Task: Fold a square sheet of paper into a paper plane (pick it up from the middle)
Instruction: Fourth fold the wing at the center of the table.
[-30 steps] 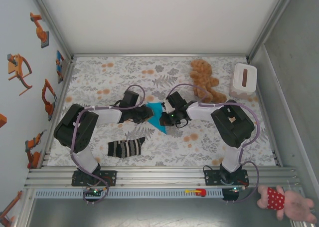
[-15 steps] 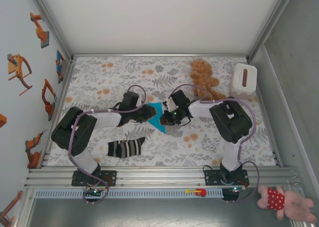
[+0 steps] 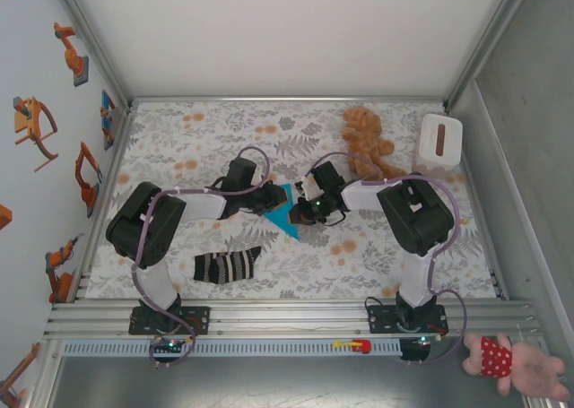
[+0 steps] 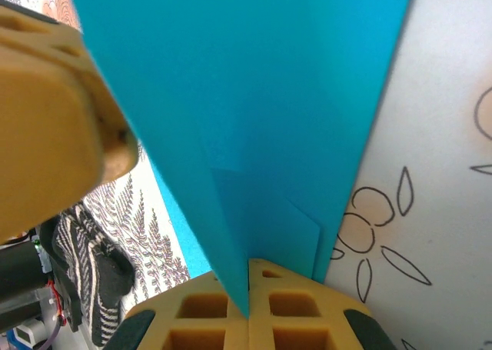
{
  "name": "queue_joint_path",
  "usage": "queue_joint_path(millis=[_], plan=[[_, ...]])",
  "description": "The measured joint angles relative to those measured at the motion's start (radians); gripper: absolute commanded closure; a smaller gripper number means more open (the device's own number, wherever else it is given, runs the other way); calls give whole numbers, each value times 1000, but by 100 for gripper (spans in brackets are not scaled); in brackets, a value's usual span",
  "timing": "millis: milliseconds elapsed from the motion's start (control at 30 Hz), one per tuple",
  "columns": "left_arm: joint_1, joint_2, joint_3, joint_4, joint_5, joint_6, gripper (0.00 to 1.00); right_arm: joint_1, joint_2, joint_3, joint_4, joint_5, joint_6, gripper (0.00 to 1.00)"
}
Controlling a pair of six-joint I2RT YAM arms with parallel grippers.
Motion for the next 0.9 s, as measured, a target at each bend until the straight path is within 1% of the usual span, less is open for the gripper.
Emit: queue_joint_path(millis=[33,133,333,433,667,900], plan=[[0,3,6,-8,0,-1,86,0,0,-1,1,-1,0,100],[0,14,23,-34,-2,-2,87,-2,-1,-9,13,-10,0,95],[0,35,50,-84,-8,-2,87,-6,-35,-42,14,-20,-2,81],[0,44,66,-105,-8,-1,87,-9,-64,-60,15,-21,6,77],[0,53,84,-132,-8,1,87,-17,-123,-98,38,-18,36,76],[0,53,87,-141,-8,2,87,-17,-136,-129,52,-18,49,77]])
